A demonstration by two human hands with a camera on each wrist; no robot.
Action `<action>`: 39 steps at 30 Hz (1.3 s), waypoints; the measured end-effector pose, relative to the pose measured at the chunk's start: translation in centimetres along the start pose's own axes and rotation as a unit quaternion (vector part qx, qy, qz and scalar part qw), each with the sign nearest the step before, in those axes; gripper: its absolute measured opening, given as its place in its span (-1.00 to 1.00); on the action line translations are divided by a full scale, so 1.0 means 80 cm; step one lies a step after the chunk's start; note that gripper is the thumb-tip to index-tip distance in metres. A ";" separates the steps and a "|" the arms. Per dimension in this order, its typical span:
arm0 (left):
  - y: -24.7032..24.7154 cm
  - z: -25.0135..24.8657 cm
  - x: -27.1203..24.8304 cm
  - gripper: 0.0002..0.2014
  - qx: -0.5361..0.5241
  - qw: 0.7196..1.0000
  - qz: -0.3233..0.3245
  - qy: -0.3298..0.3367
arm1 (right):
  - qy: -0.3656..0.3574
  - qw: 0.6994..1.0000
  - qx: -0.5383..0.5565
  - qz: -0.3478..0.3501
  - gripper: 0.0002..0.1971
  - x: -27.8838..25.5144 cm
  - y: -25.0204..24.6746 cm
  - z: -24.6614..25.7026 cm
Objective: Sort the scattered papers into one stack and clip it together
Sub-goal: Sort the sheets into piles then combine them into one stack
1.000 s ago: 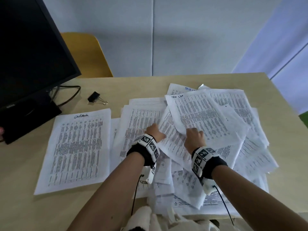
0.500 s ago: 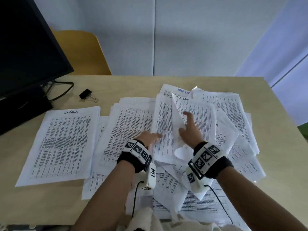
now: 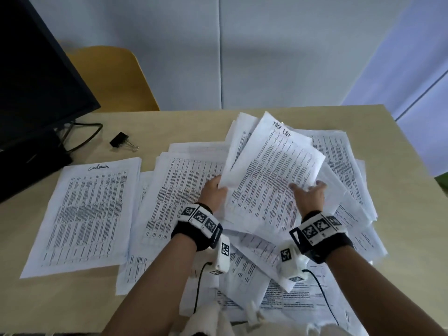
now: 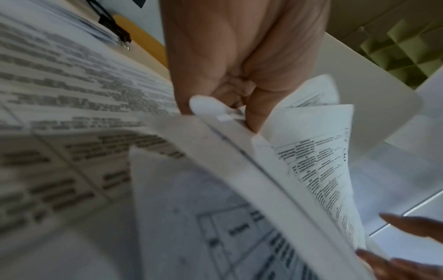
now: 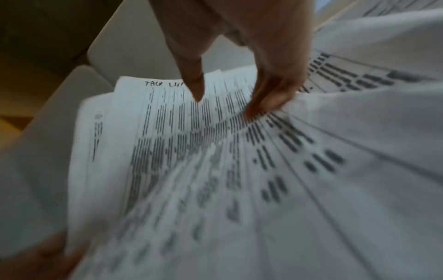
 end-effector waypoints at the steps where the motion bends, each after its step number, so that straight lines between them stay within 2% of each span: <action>1: 0.000 -0.003 -0.001 -0.60 -0.005 1.000 0.010 0.004 | 0.022 0.997 0.058 0.040 -0.21 0.002 0.004 -0.003; 2: 0.000 -0.003 -0.001 -0.59 -0.006 1.000 0.020 0.004 | 0.039 0.992 0.100 0.068 -0.18 0.003 0.008 -0.005; 3: -0.004 -0.003 -0.003 -0.59 -0.004 1.000 0.022 -0.001 | 0.046 0.992 0.100 0.065 -0.16 0.004 0.007 -0.005; 6: -0.030 0.004 -0.004 -0.57 -0.024 0.999 -0.020 -0.012 | 0.039 0.998 -0.023 -0.042 -0.13 0.010 -0.011 -0.001; 7: -0.040 0.007 -0.006 -0.57 -0.030 0.999 -0.038 -0.021 | 0.040 0.998 -0.027 -0.030 -0.14 0.010 -0.005 0.000; 8: -0.048 0.011 -0.008 -0.57 -0.036 0.998 -0.044 -0.028 | 0.032 0.999 0.005 0.016 -0.24 0.009 0.009 0.003; 10: -0.054 0.017 -0.007 -0.58 -0.041 0.998 -0.028 -0.035 | 0.018 0.986 0.078 0.143 -0.58 -0.006 0.045 0.014; 11: -0.056 0.023 -0.005 -0.59 -0.034 0.998 -0.017 -0.040 | 0.009 0.981 0.085 0.172 -0.68 -0.013 0.055 0.020; 12: -0.063 0.031 -0.002 -0.61 -0.019 0.998 -0.018 -0.048 | -0.001 0.982 0.066 0.174 -0.70 -0.017 0.061 0.023; 14: -0.093 0.051 0.003 -0.66 0.032 0.993 -0.067 -0.090 | -0.026 0.987 0.031 0.153 -0.68 -0.021 0.066 0.030; 15: -0.114 0.064 0.002 -0.61 0.074 0.983 -0.108 -0.125 | -0.028 0.989 0.023 0.141 -0.68 -0.022 0.066 0.030; 17: -0.153 0.086 -0.010 -0.39 0.158 0.953 -0.164 -0.200 | -0.015 0.992 0.026 0.125 -0.72 -0.021 0.064 0.022; 19: -0.171 0.103 -0.028 -0.14 0.192 0.934 -0.163 -0.254 | 0.015 0.990 0.066 0.125 -0.75 -0.018 0.058 0.011; 21: -0.176 0.117 -0.039 0.04 0.232 0.921 -0.146 -0.276 | 0.036 0.983 0.133 0.123 -0.61 -0.010 0.054 -0.002; 23: -0.178 0.122 -0.041 0.12 0.271 0.912 -0.147 -0.271 | 0.071 0.973 0.181 0.125 -0.47 -0.001 0.050 -0.019; 24: -0.179 0.123 -0.040 0.14 0.280 0.909 -0.154 -0.267 | 0.084 0.969 0.194 0.125 -0.48 0.002 0.050 -0.025; 27: -0.179 0.123 -0.038 0.08 0.303 0.902 -0.146 -0.271 | 0.118 0.956 0.218 0.157 -0.73 0.010 0.057 -0.043; 29: -0.179 0.127 -0.030 -0.15 0.277 0.915 -0.147 -0.255 | 0.136 0.953 0.221 0.156 -0.95 0.013 0.055 -0.049; 31: -0.176 0.121 -0.018 -0.47 0.201 0.945 -0.163 -0.200 | 0.139 0.955 0.211 0.155 -0.89 0.014 0.052 -0.049; 33: -0.170 0.099 -0.009 -0.67 0.132 0.966 -0.181 -0.131 | 0.134 0.948 0.225 0.182 -0.81 0.011 0.056 -0.046; 36: -0.148 0.076 0.003 -0.69 -0.003 0.982 -0.171 -0.085 | 0.108 0.946 0.214 0.218 -0.84 -0.001 0.063 -0.038; 39: -0.109 0.066 0.005 -0.67 -0.165 0.972 -0.132 -0.105 | 0.062 0.948 0.163 0.265 -0.90 -0.022 0.077 -0.018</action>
Point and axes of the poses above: each hand's wrist, its own x-axis towards the middle knuckle, its own y-axis out of the palm, z = x × y, the point moved 10 cm from there along x, towards the middle knuckle, and after that the axes turned 9 degrees about y, right-handed, at the moved point
